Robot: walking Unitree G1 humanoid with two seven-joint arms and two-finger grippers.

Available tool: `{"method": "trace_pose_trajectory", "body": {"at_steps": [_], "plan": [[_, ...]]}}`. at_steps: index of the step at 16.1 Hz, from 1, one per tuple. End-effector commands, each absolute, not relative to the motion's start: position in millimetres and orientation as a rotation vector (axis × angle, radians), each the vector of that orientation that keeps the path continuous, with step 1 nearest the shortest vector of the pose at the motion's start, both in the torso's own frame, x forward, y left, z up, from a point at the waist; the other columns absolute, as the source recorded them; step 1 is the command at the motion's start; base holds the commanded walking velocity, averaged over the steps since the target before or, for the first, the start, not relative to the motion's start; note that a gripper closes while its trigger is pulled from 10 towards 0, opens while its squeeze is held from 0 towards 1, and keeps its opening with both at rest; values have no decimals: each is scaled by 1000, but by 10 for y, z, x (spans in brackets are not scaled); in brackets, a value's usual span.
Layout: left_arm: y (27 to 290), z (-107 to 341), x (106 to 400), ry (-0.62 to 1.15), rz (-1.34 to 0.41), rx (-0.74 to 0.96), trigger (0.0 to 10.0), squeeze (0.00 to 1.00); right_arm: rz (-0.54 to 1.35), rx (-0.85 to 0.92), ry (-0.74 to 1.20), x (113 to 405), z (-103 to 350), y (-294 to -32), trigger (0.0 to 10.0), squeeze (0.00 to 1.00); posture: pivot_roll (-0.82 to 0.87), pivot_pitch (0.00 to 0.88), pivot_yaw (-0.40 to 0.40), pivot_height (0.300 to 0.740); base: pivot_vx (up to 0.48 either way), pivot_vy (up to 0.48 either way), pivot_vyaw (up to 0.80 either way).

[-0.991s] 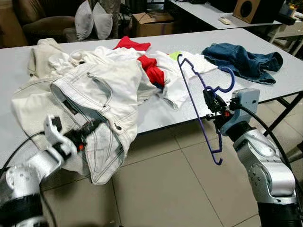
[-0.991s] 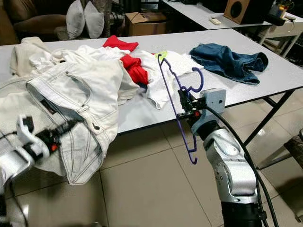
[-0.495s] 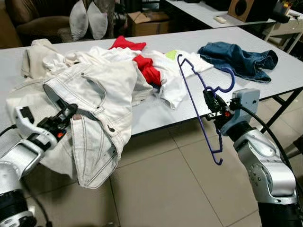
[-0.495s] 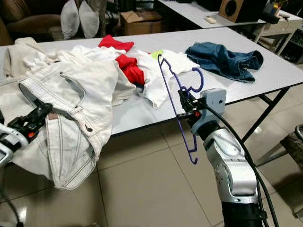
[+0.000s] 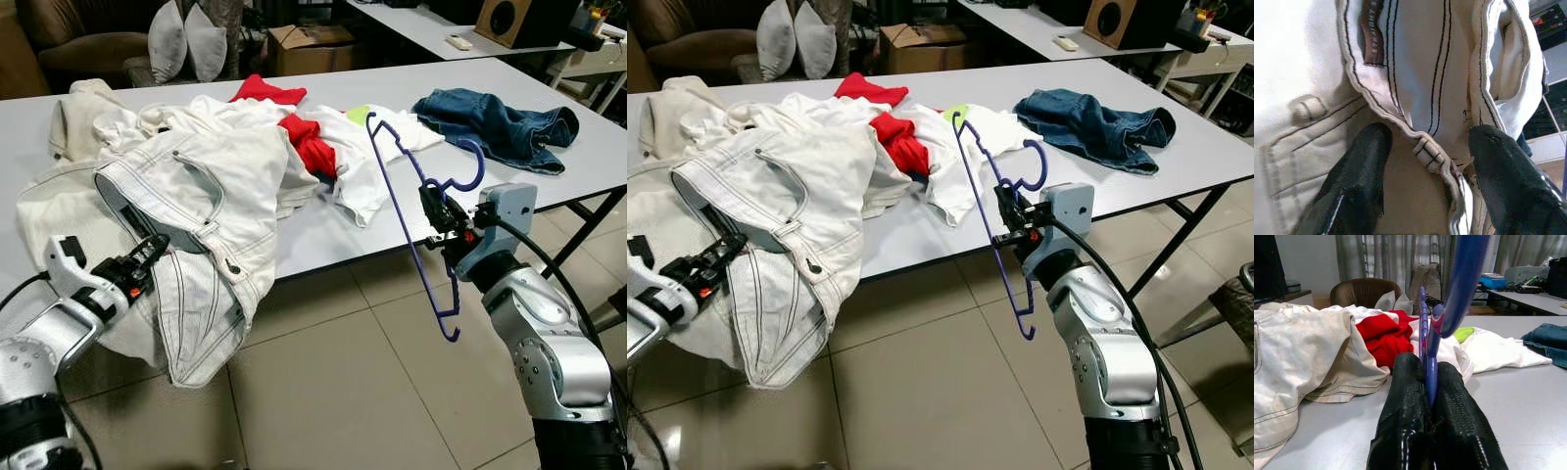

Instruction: Hang hanger

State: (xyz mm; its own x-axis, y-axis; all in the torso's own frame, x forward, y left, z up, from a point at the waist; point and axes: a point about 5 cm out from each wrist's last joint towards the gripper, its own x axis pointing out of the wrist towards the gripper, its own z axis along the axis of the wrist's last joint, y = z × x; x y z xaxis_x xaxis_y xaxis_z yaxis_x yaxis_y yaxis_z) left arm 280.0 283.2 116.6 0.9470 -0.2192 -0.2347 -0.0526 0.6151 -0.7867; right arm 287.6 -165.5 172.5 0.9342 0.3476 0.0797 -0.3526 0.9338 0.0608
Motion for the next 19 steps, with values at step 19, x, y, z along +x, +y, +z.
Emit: {"method": "trace_pose_trajectory", "body": {"at_steps": [19], "plan": [[2717,1702,3099,241,-174,147,0,0,623,86,-66,2747,1801,-1514,10000,0,-134,0,-38,740,0,0,0]]}}
